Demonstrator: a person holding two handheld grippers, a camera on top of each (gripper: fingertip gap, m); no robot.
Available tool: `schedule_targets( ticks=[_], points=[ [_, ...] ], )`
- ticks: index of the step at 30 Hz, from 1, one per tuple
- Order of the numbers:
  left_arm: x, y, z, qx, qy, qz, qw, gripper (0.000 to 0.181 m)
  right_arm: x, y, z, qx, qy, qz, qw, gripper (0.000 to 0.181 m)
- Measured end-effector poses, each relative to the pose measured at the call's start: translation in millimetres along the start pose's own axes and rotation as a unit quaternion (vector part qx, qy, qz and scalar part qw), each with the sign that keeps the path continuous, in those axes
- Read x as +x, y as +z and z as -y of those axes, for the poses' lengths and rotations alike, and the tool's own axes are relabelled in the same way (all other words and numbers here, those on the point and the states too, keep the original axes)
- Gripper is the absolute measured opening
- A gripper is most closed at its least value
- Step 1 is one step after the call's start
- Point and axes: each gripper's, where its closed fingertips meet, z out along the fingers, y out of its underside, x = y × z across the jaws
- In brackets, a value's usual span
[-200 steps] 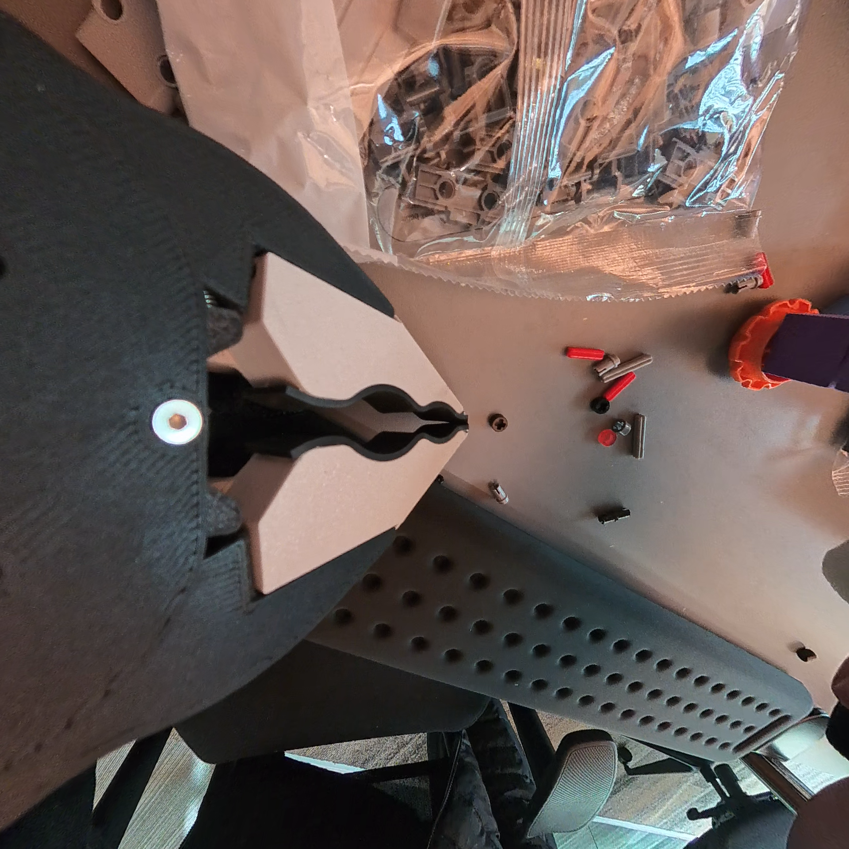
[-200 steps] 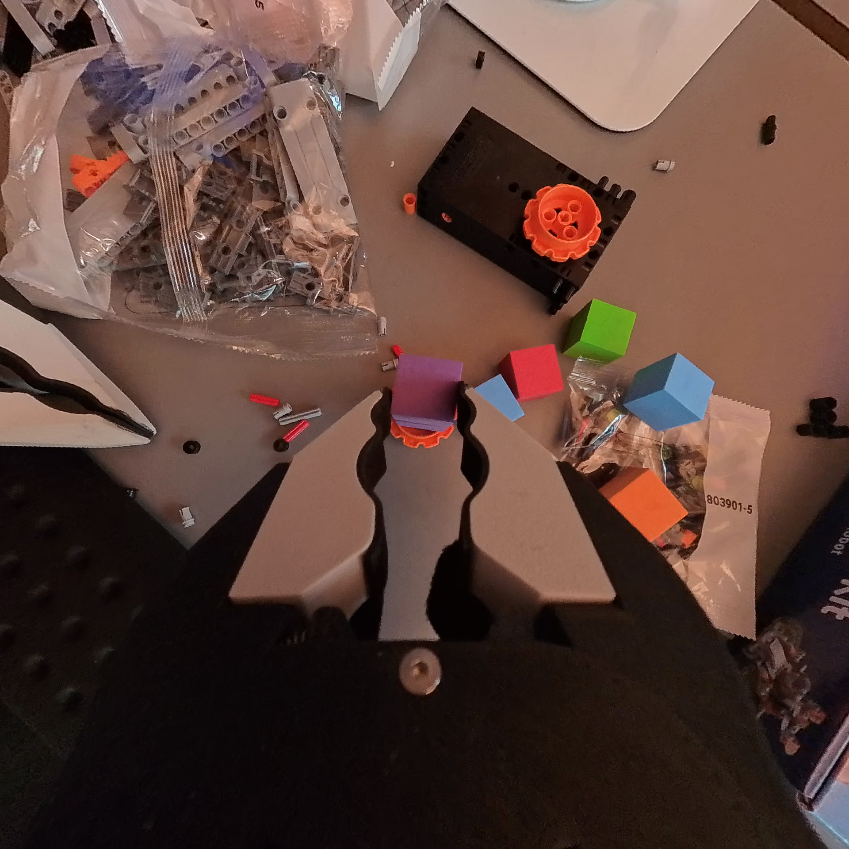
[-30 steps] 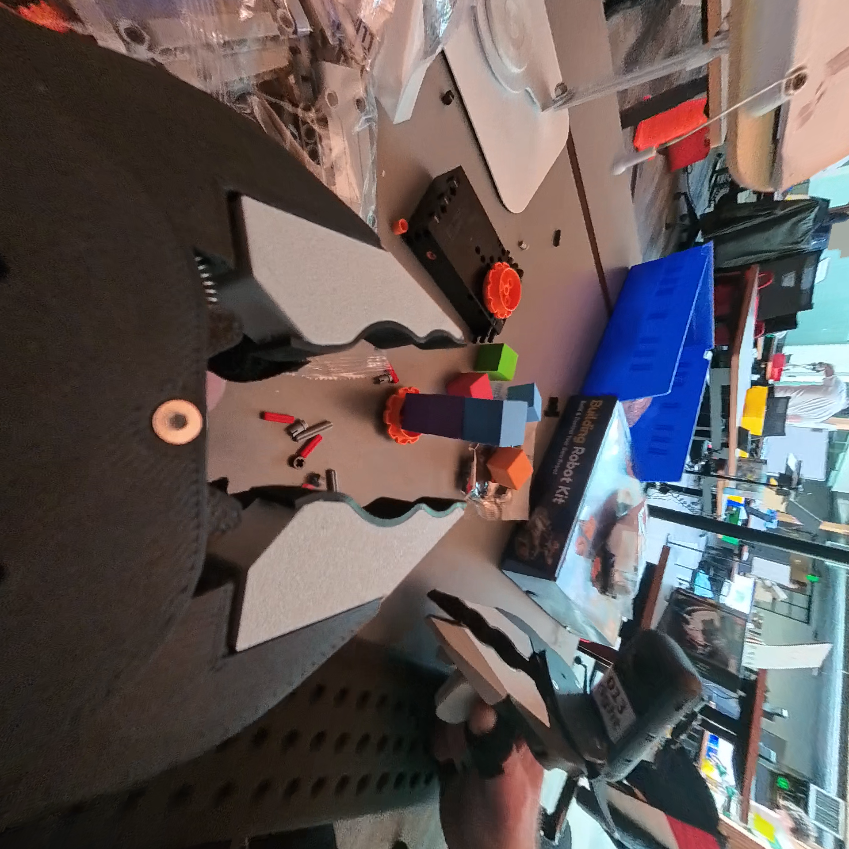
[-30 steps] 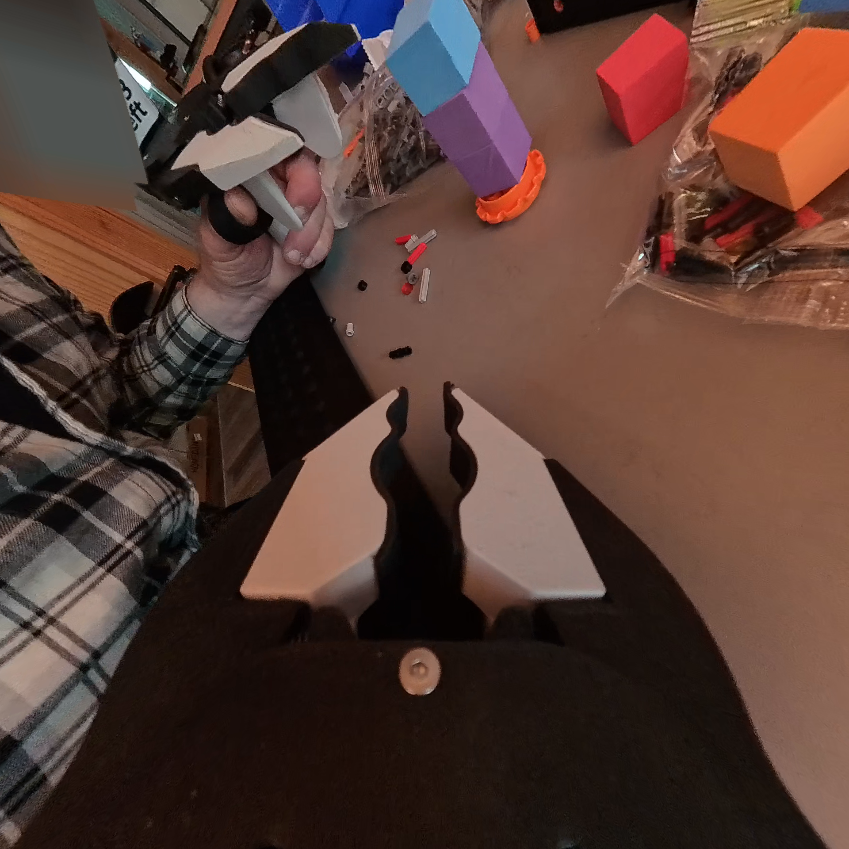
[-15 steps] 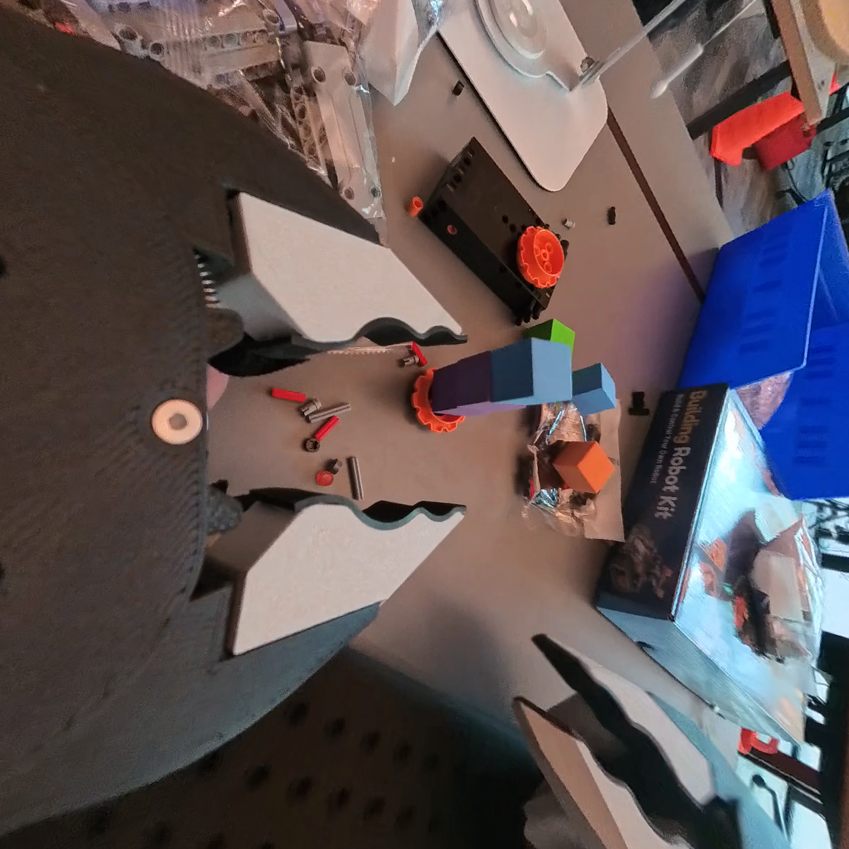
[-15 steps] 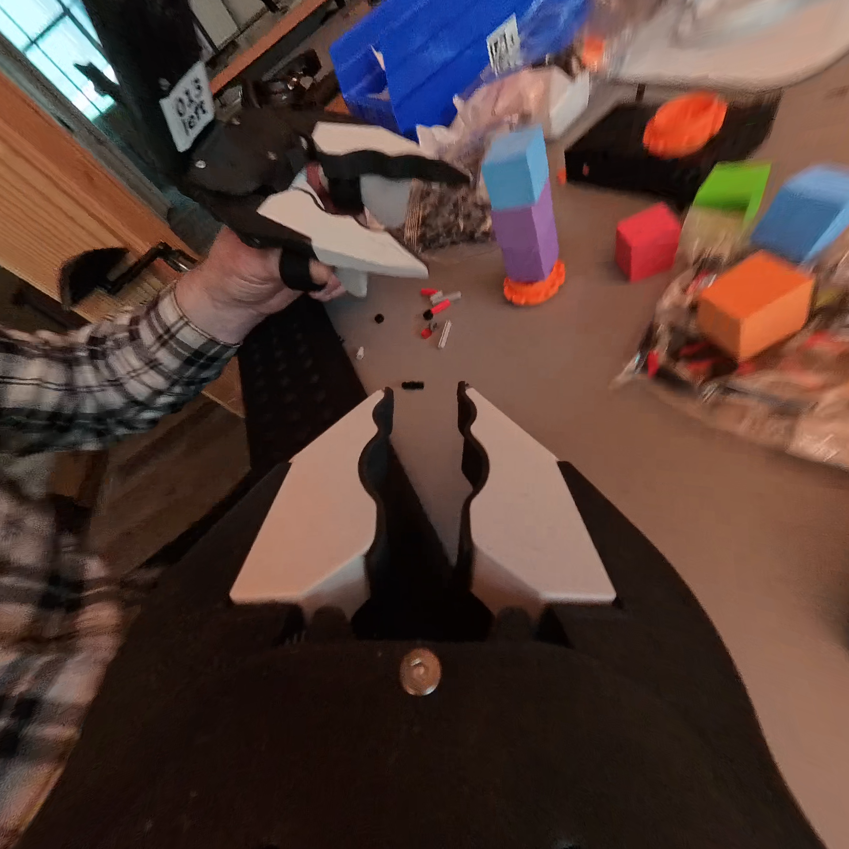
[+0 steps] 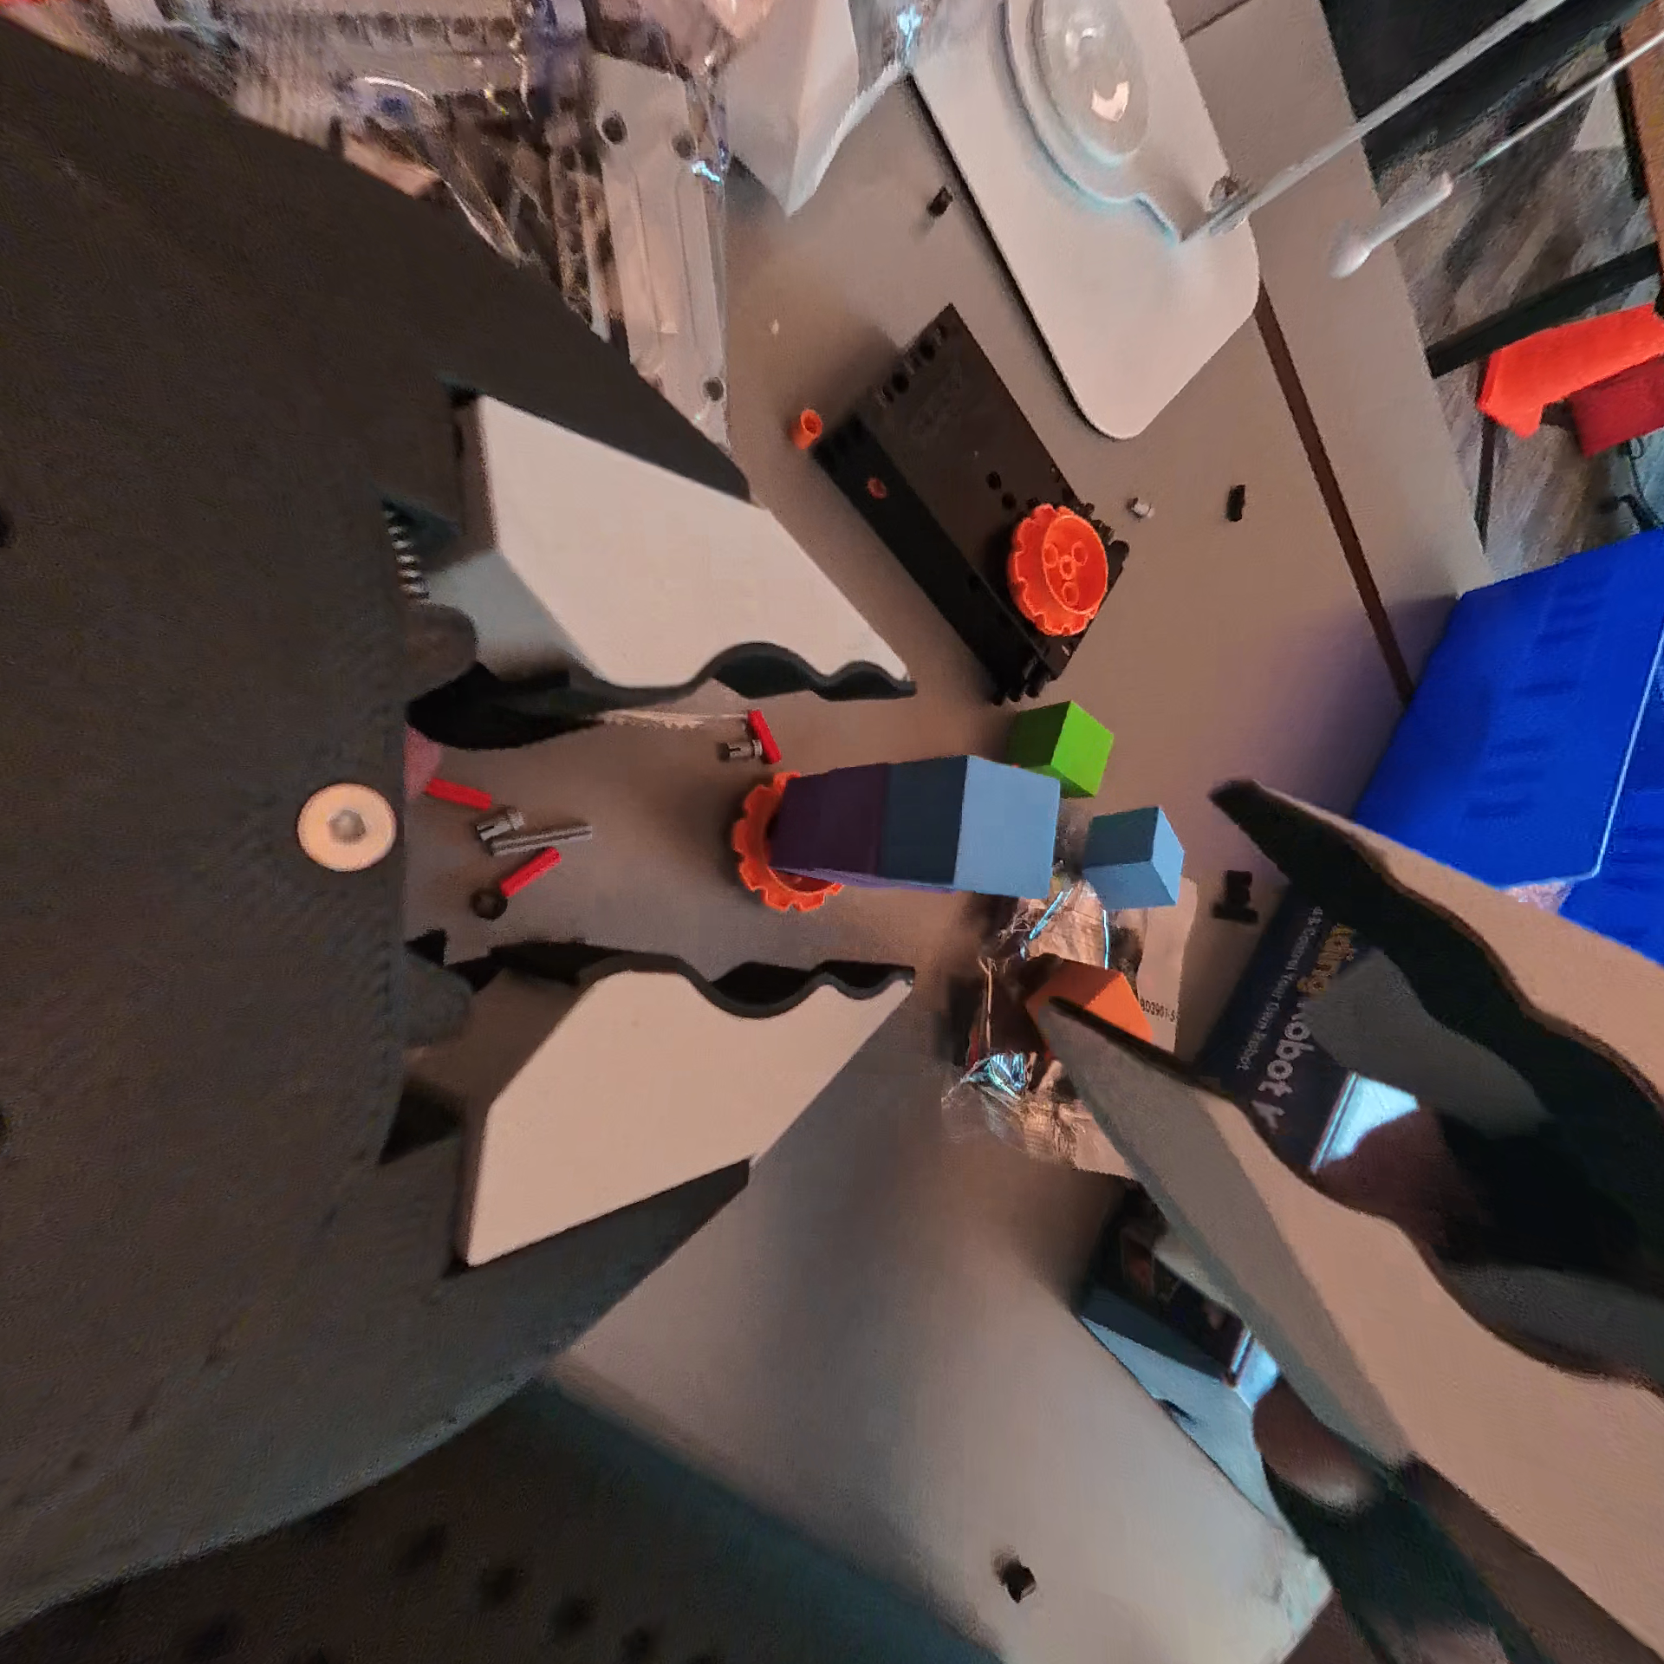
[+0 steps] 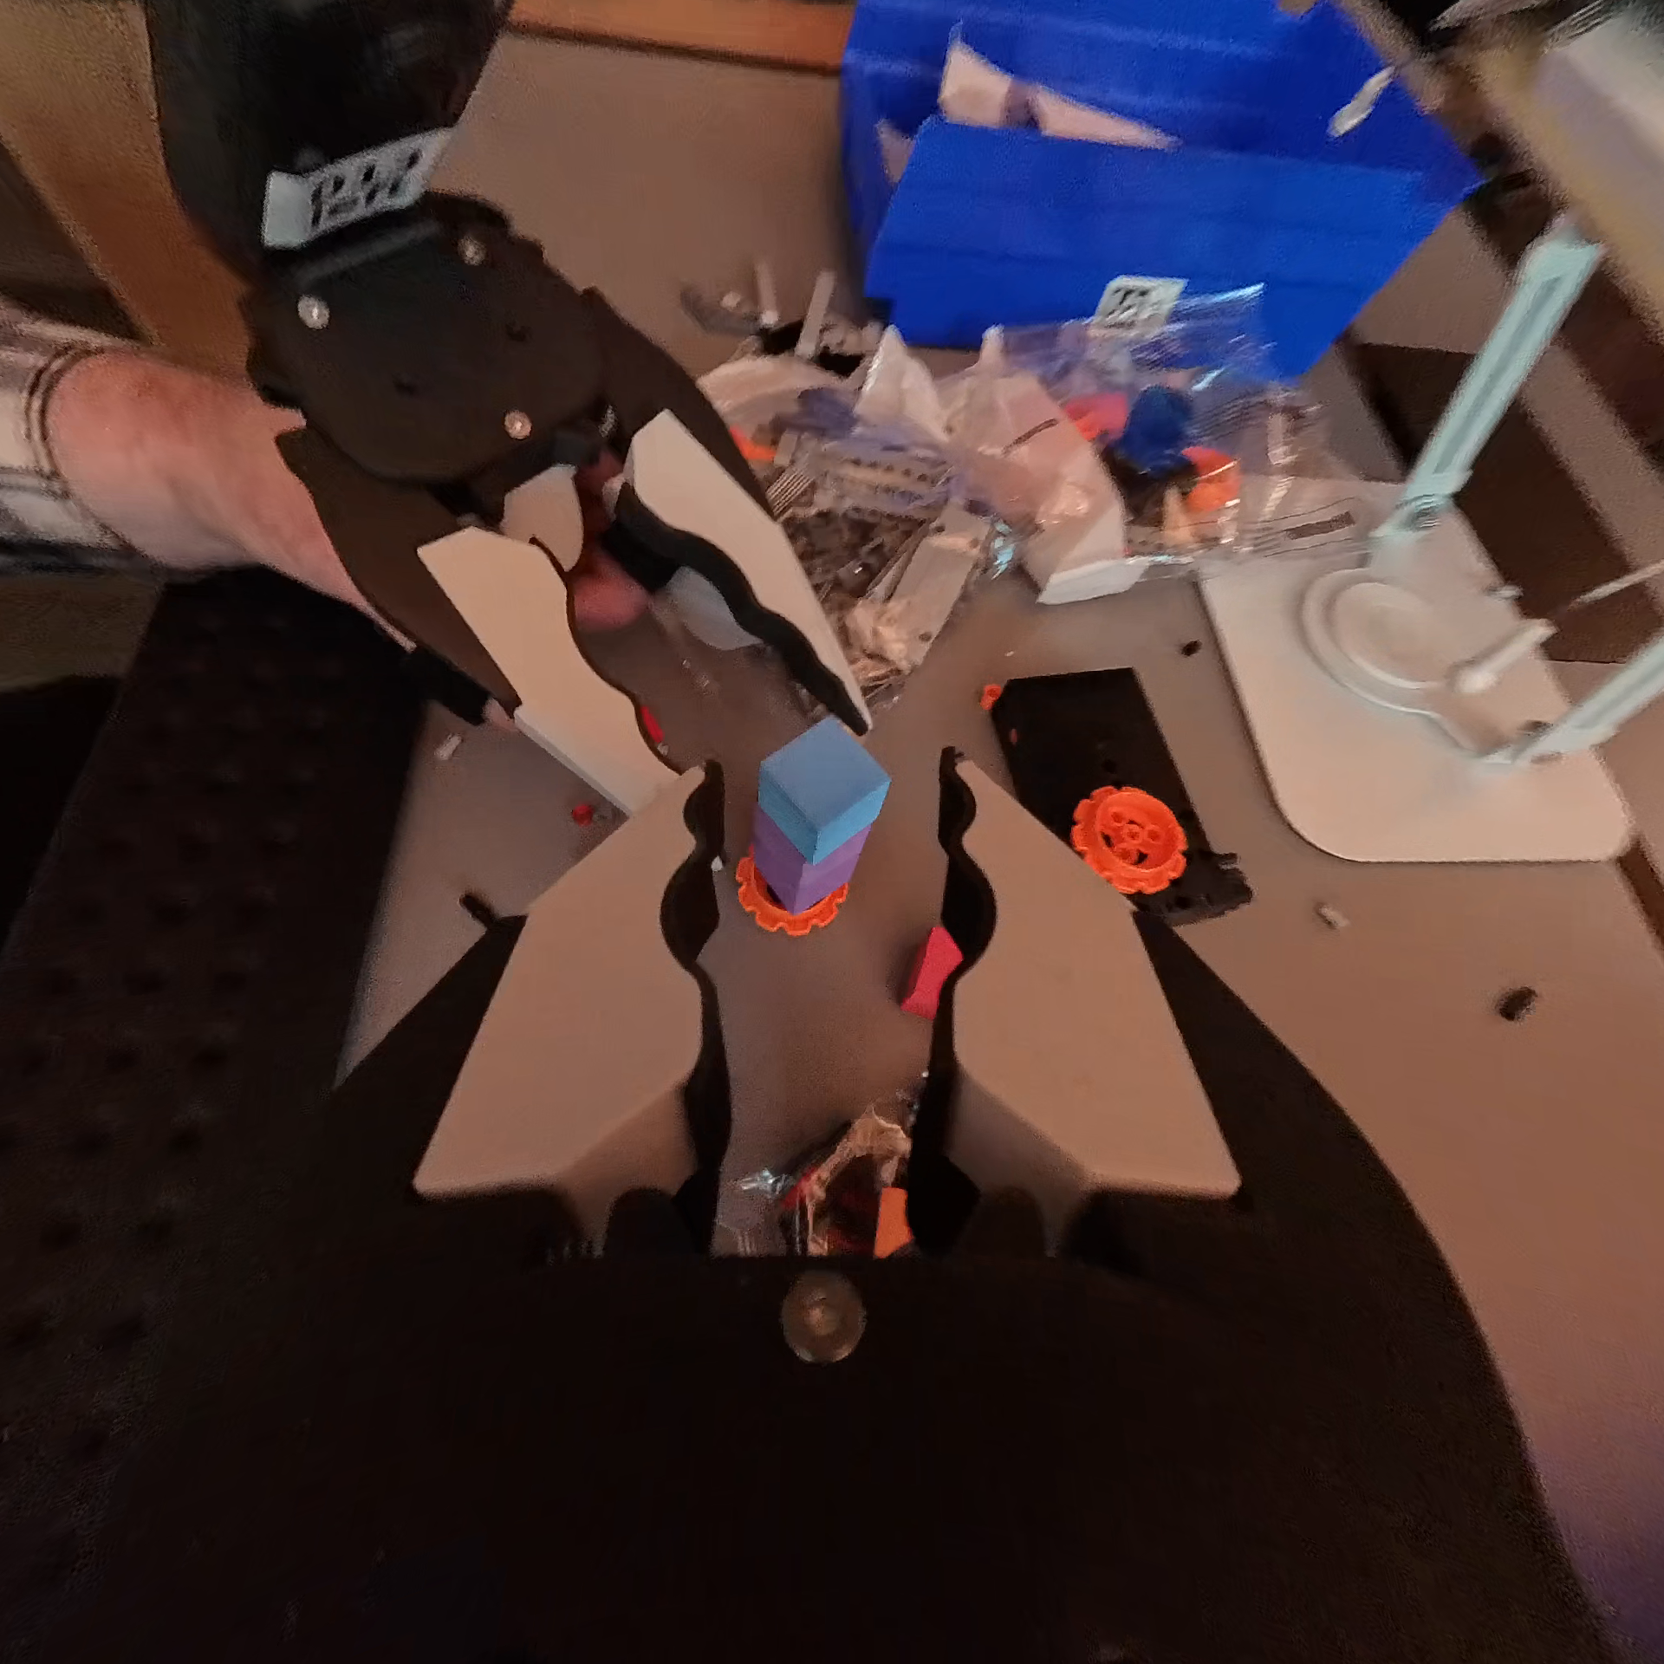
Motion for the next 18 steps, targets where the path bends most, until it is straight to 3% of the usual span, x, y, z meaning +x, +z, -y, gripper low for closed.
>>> schedule_targets(
  ticks=[9,18],
  points=[
    [3.4,10.2,-6.9,-0.008,0.014,-0.008,1.0,0.044,0.9,33.7,-25.4,-0.015,0.022,0.126,0.992,0.031],
    [1.0,9.2,-4.6,0.001,0.014,0.002,1.0,0.027,-4.9,30.9,-23.0,0.019,0.034,0.154,0.987,0.027]
  ],
)
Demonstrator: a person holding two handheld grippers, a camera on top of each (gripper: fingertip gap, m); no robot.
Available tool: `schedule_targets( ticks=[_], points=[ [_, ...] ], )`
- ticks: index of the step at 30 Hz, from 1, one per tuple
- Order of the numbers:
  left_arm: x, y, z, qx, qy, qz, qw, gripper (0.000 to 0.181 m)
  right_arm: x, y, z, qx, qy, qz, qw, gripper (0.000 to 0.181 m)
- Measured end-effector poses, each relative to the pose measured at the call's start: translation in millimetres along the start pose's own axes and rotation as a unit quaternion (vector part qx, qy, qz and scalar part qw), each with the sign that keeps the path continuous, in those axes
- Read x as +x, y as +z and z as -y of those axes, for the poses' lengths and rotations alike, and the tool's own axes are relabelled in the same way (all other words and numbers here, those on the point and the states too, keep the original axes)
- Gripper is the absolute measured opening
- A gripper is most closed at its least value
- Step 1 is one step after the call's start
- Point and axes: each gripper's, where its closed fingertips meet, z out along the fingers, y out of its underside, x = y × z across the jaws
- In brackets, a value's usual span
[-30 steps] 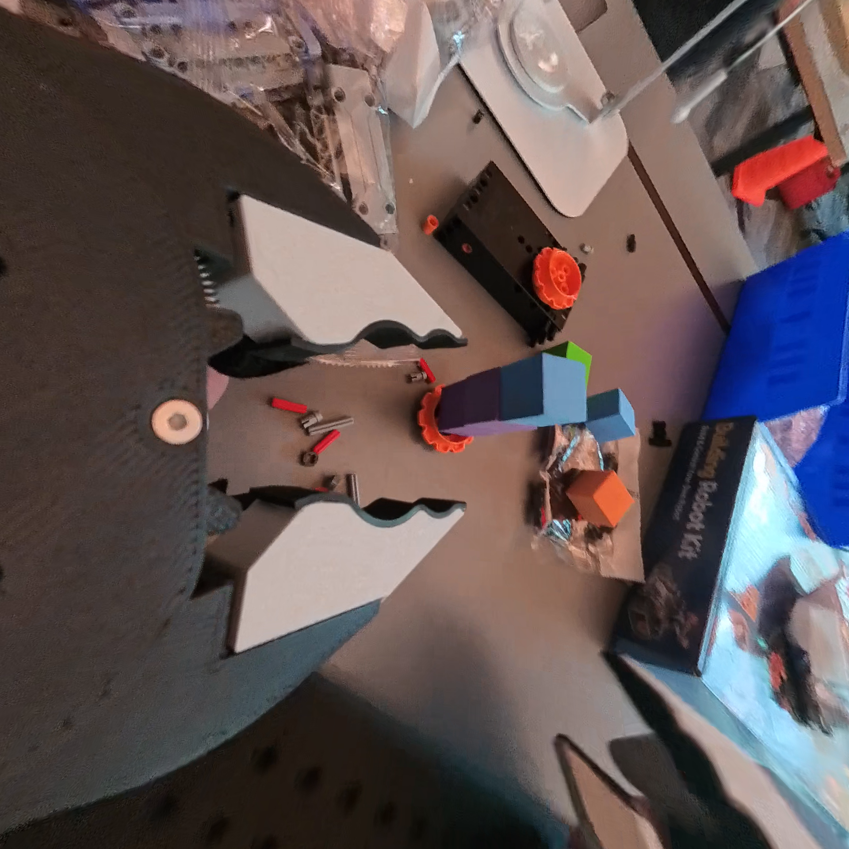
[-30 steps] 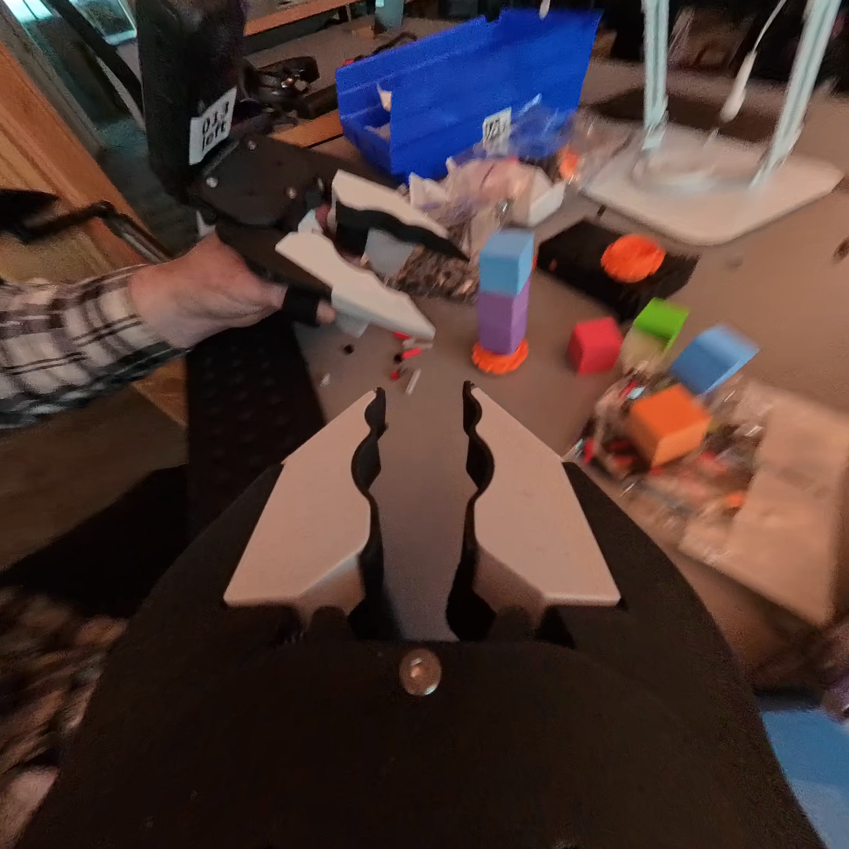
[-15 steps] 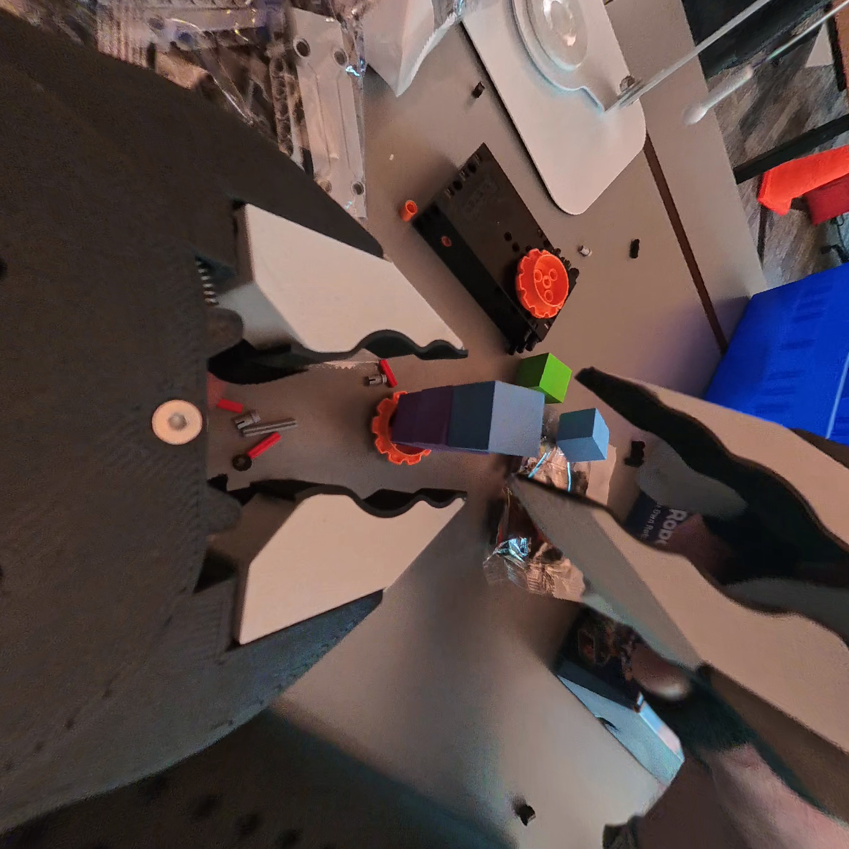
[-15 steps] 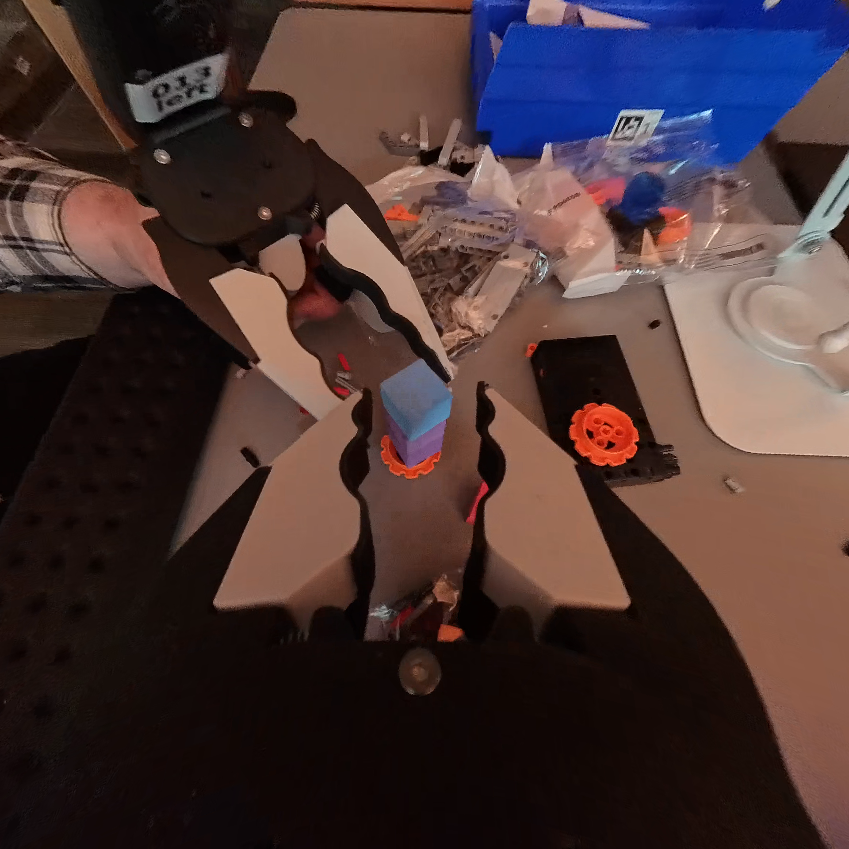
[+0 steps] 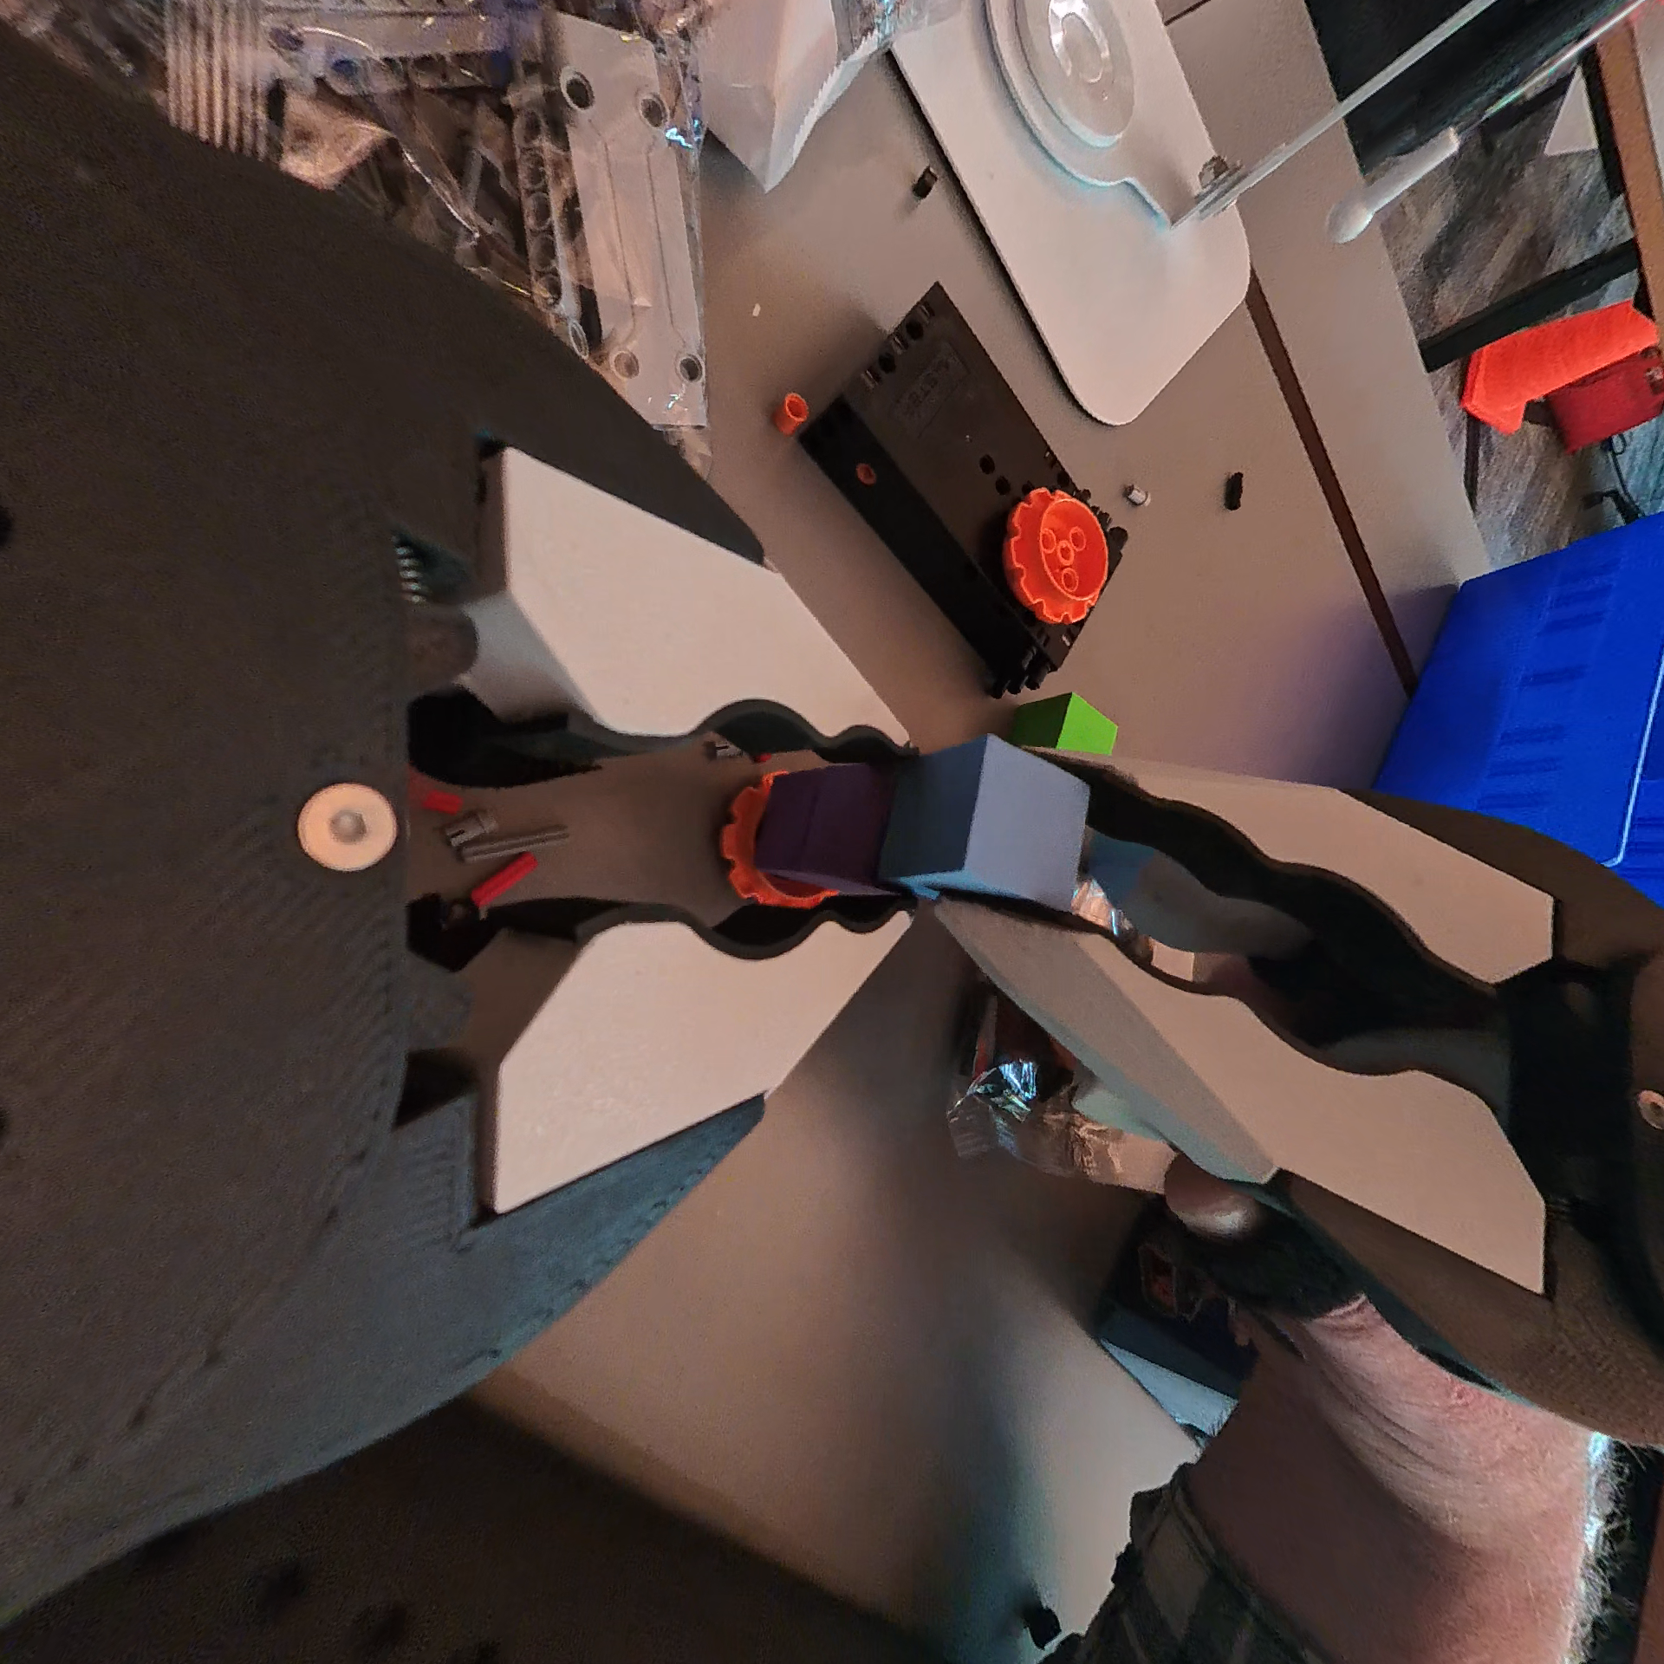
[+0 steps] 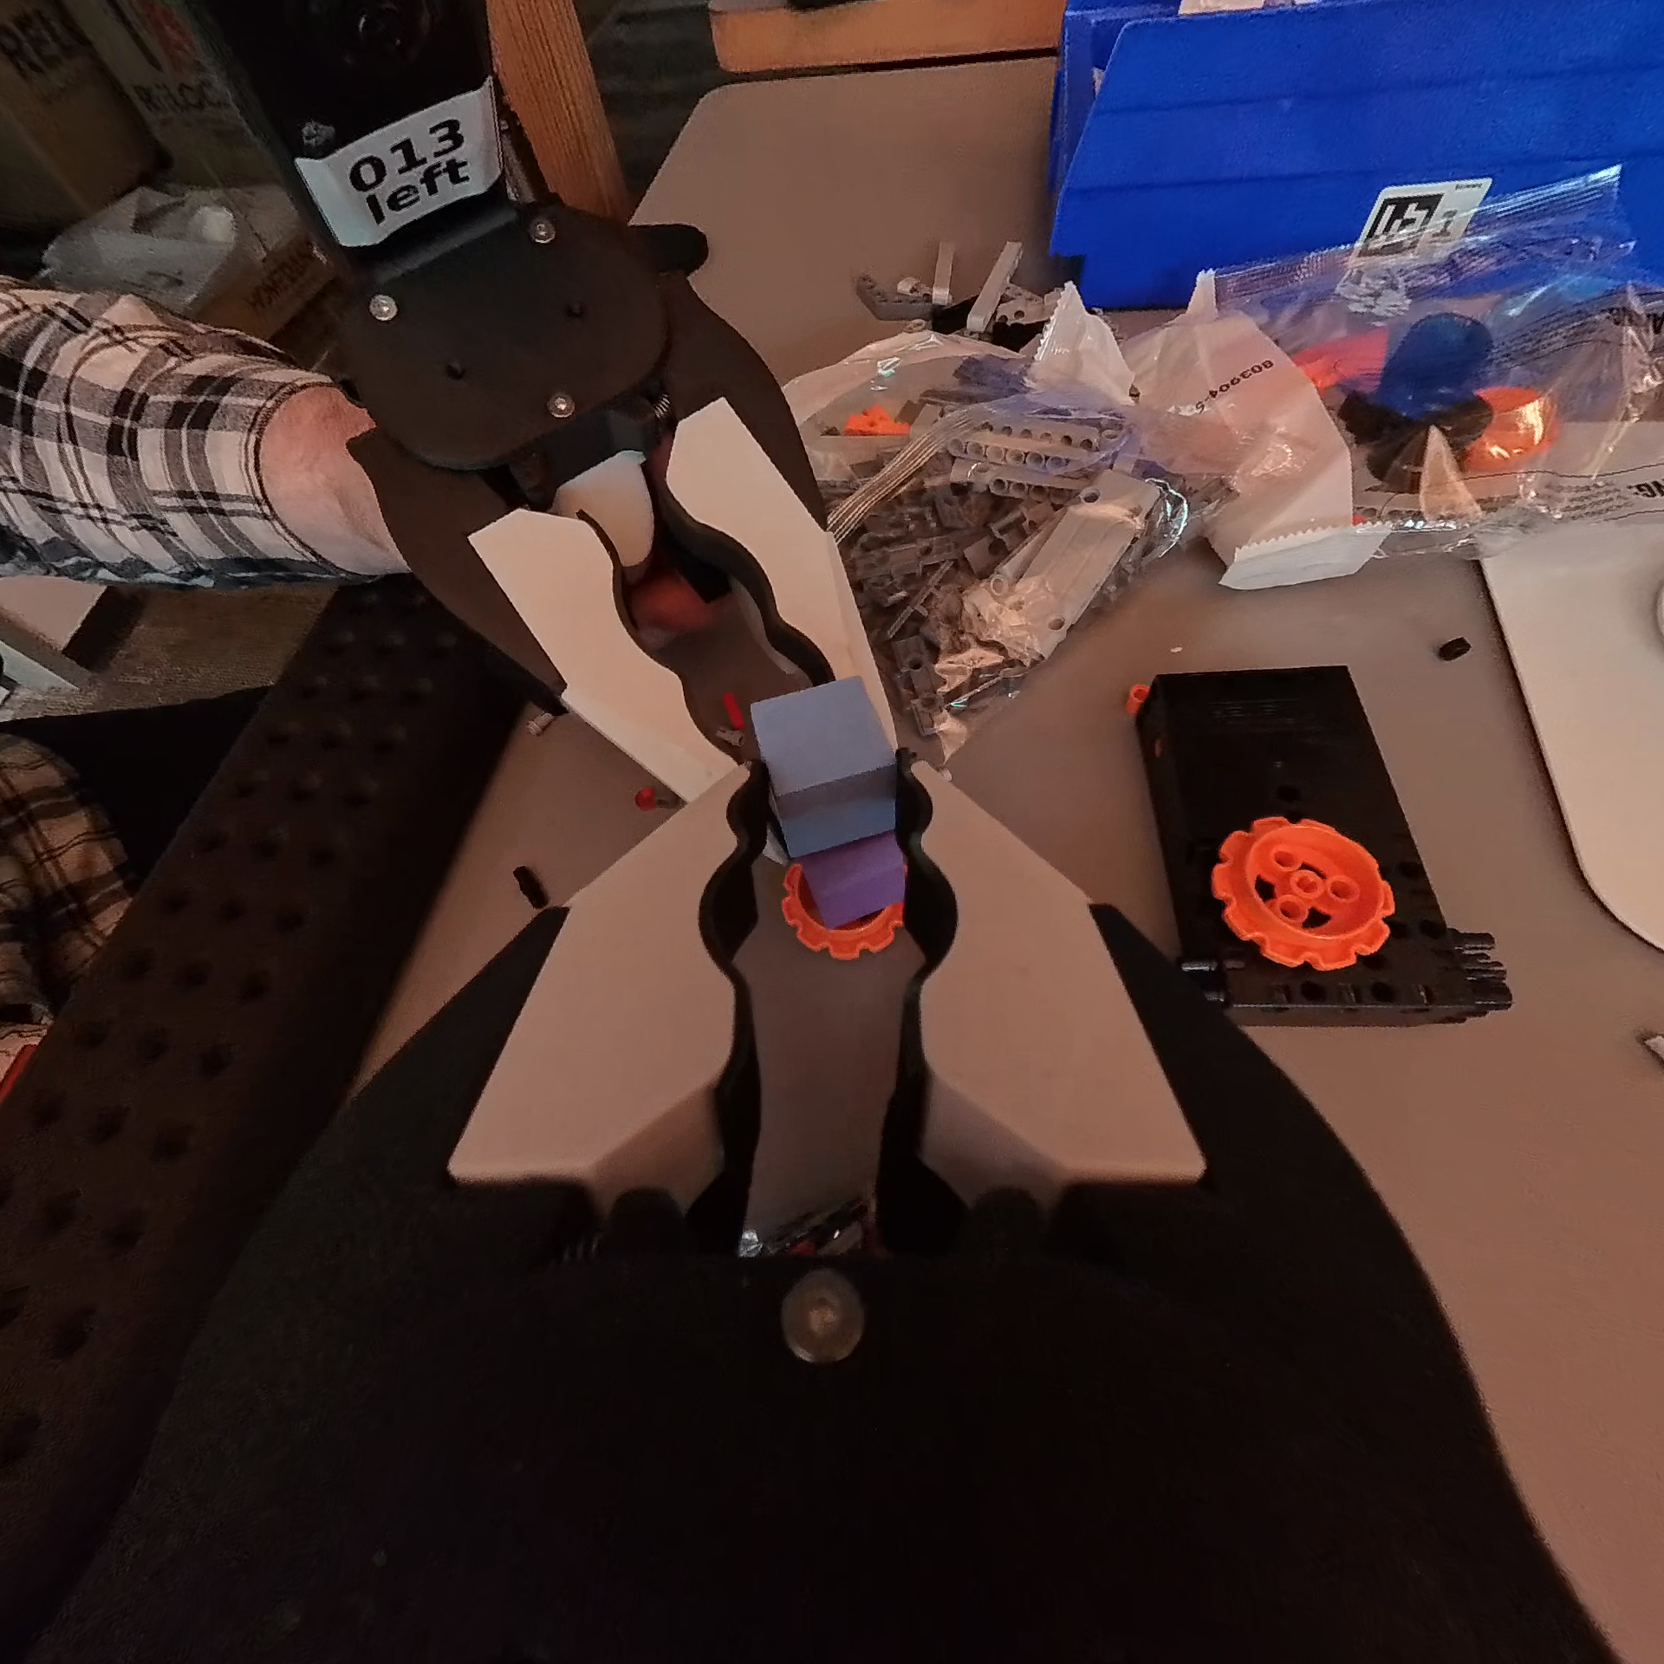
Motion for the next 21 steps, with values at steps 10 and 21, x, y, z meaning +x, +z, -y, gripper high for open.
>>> schedule_targets(
  ticks=[10,21],
  points=[
    [-0.8,2.3,-3.2,-0.007,0.0,0.007,1.0,0.035,0.9,1.5,-2.4,0.006,0.005,0.01,1.0,0.03],
    [3.3,-2.3,-0.6,0.008,-0.004,-0.014,1.0,0.036,0.1,-0.2,0.3,-0.004,0.003,0.013,1.0,0.037]
  ],
)
